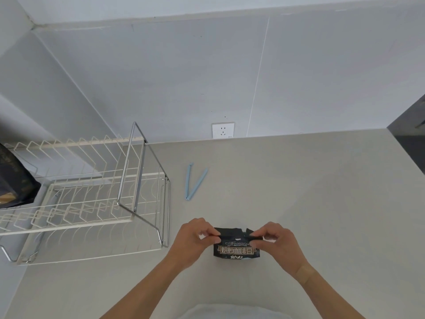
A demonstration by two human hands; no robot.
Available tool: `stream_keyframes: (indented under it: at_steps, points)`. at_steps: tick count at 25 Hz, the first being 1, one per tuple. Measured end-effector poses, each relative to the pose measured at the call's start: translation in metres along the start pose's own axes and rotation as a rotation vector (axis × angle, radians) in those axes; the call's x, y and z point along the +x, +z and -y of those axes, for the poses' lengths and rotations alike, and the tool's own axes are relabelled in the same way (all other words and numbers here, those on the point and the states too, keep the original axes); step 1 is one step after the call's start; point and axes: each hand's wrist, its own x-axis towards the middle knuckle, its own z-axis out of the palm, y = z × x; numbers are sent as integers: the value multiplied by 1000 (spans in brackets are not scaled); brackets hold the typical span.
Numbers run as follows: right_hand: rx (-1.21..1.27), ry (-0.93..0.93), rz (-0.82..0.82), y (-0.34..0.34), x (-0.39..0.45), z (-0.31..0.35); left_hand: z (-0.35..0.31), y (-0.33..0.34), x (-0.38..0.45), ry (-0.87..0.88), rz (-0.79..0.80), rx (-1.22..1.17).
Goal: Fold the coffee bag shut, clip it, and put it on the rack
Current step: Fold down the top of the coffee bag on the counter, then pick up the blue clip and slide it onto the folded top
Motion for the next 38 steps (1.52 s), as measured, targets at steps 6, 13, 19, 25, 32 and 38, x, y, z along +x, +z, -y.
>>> stream_keyframes:
  at_steps: [6,13,19,25,32,38]
  points:
    - [-99,58,77,12,6,-17,10,-10,6,-208,166,-160]
    - [-49,107,29,17,15,-26,34,-27,65,-437,47,-63]
    - [82,186,24,18,15,-23,58,-23,113,-430,-68,497]
    - [216,210,32,19,12,-24,75,-20,111,-347,-88,578]
    - [231,199,24,22,8,-30,80,-8,91,-316,-150,659]
    - [229,203,13,22,9,-32,82,-2,77,-269,-210,612]
